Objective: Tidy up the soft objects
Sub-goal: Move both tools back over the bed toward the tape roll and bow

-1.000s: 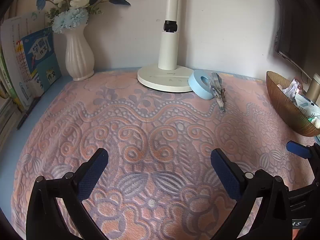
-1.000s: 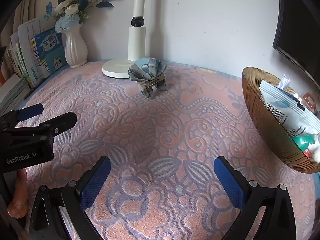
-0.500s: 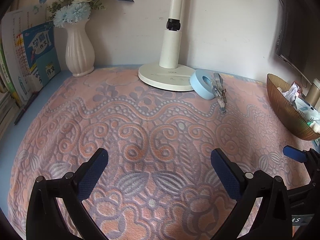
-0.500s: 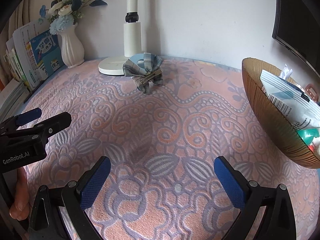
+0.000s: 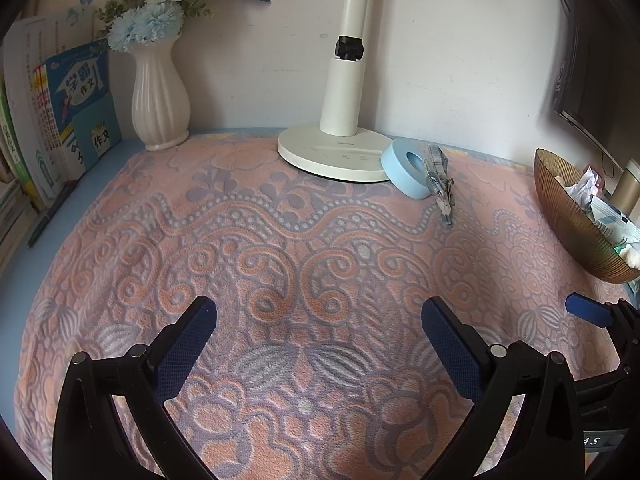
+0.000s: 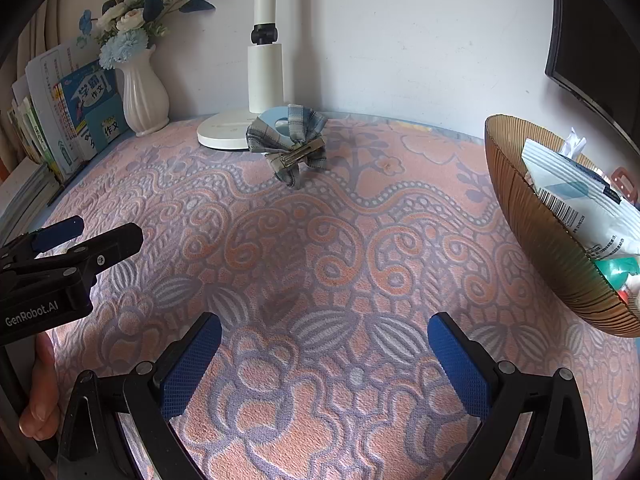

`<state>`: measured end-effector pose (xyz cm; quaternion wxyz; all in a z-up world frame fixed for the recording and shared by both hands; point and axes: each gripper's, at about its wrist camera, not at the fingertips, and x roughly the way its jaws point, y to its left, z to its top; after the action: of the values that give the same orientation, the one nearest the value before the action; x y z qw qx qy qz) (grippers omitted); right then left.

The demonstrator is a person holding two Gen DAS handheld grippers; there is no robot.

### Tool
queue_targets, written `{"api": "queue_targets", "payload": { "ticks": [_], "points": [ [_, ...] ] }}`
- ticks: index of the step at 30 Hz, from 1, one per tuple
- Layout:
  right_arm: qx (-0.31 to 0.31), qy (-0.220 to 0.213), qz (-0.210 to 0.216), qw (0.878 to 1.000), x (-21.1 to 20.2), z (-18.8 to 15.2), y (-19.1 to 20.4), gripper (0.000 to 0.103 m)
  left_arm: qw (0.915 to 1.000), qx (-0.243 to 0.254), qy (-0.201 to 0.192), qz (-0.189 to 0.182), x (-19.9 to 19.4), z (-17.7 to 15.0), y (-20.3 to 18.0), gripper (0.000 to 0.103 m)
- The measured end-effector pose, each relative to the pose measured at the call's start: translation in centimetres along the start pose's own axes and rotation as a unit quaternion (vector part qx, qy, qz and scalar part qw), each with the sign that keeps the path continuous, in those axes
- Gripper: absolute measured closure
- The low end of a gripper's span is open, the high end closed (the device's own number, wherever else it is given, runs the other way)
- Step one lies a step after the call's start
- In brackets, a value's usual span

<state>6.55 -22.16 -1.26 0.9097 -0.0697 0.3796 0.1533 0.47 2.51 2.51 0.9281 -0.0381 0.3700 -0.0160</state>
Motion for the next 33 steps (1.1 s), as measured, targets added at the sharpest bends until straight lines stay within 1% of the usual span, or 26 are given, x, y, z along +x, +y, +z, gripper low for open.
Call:
{"api": "queue_targets", "payload": {
  "ticks": [9, 13, 17, 23, 25, 29, 33],
  "points": [
    [0.015, 0.002, 0.004, 1.000, 0.1, 0.0, -0.4, 0.000, 1.0000, -0.003, 0.002, -0.001, 0.1, 0.0, 0.3, 0.001],
    [0.014, 0.007, -0.004, 1.000, 0.2, 0.0, -0.3, 0.000, 1.0000, -0.002, 0.006, 0.003, 0.2, 0.0, 0.4, 0.001],
    [0.008, 0.026, -0.010, 1.000, 0.8, 0.0, 0.0, 0.000, 0.9999, -0.003, 0.013, 0.010, 0.5, -0.1, 0.5, 0.001],
    [0.032, 0.031, -0.028, 0.999, 0.8, -0.2, -0.6, 0.000, 0.9997, -0.010, 0.017, 0.012, 0.6, -0.1, 1.0, 0.001],
    [0.039, 0.029, -0.039, 0.998, 0.6, -0.2, -0.9, 0.000, 0.9996, -0.011, 0.024, 0.013, 0.8, -0.1, 1.1, 0.001],
    [0.045, 0.041, -0.057, 0.997, 0.7, -0.6, -1.1, 0.000, 0.9976, -0.021, 0.063, 0.021, 2.2, 0.0, 1.4, 0.001],
    [0.060, 0.041, -0.076, 0.995, -0.2, -1.5, -1.7, 0.000, 0.9963, -0.040, 0.075, 0.012, 2.4, 0.0, 2.1, 0.001]
  ]
}}
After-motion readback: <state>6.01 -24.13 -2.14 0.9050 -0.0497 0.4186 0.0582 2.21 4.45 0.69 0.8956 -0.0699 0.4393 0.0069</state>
